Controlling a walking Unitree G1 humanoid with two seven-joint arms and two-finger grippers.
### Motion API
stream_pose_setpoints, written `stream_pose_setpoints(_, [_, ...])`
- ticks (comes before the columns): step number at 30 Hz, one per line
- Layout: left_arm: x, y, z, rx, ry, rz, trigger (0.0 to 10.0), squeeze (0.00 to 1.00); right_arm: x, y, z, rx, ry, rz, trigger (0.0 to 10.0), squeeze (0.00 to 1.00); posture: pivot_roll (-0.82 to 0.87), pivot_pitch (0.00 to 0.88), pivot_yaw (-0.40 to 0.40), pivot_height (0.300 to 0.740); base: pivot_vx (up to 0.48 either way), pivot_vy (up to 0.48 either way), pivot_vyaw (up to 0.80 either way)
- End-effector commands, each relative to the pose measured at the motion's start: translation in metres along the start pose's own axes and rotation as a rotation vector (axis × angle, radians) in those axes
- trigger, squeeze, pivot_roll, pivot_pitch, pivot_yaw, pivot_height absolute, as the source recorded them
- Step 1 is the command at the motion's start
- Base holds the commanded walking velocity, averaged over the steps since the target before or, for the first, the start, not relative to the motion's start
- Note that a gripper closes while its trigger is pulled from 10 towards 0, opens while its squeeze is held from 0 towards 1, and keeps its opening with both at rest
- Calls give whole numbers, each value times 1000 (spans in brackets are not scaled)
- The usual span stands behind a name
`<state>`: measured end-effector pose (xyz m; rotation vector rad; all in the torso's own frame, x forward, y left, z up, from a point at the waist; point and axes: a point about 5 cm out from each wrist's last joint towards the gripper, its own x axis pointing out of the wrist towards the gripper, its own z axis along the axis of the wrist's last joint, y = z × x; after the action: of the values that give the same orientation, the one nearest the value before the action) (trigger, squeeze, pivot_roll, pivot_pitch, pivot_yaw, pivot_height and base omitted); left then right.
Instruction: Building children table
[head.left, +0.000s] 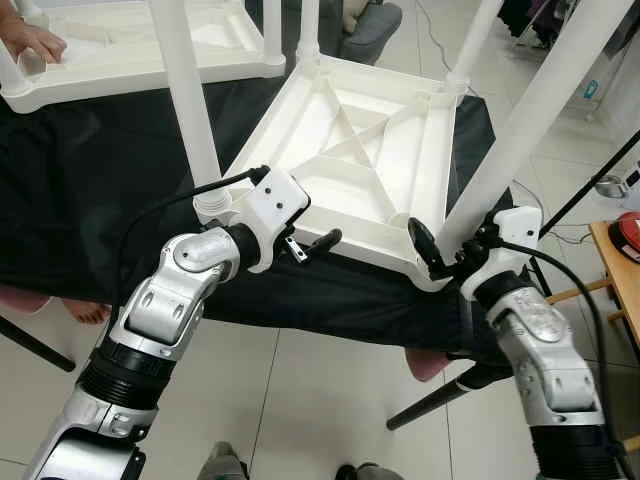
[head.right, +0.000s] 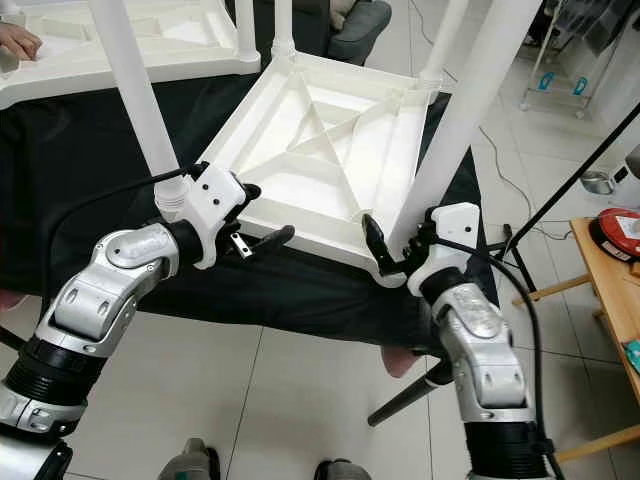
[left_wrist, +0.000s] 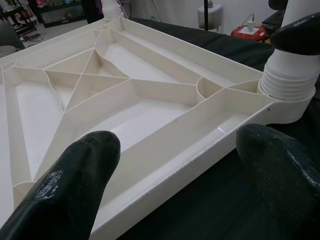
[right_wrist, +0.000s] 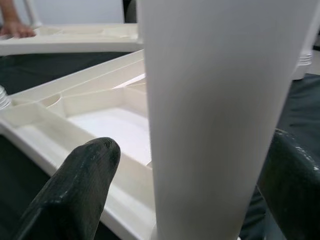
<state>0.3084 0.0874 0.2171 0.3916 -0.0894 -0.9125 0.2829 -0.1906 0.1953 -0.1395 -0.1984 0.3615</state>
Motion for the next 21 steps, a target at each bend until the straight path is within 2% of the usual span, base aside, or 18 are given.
stream_pose_setpoints(1, [1, -5, 0, 16, -1, -31, 10000, 0, 0, -2, -1, 7, 18, 42, 10000, 0, 149, 130, -21, 740, 0, 0, 0])
stream_pose_setpoints(6, [3, -4, 0, 30, 1, -37, 10000, 0, 7, -13, -1, 15, 44, 77, 10000, 0, 147, 136, -19, 740, 0, 0, 0])
stream_pose_setpoints(12, [2, -5, 0, 26, 0, -39, 10000, 0, 13, -19, -3, 14, 98, 211, 10000, 0, 147, 139, -19, 740, 0, 0, 0])
stream_pose_setpoints(18, [2, -5, 0, 24, 0, -39, 10000, 0, 15, -21, -2, 16, 110, 255, 10000, 0, 151, 143, -21, 740, 0, 0, 0])
stream_pose_setpoints(21, [1, -6, 0, 21, 3, -36, 10000, 0, 18, -20, -1, -2, 130, 332, 10000, 0, 151, 143, -21, 740, 0, 0, 0])
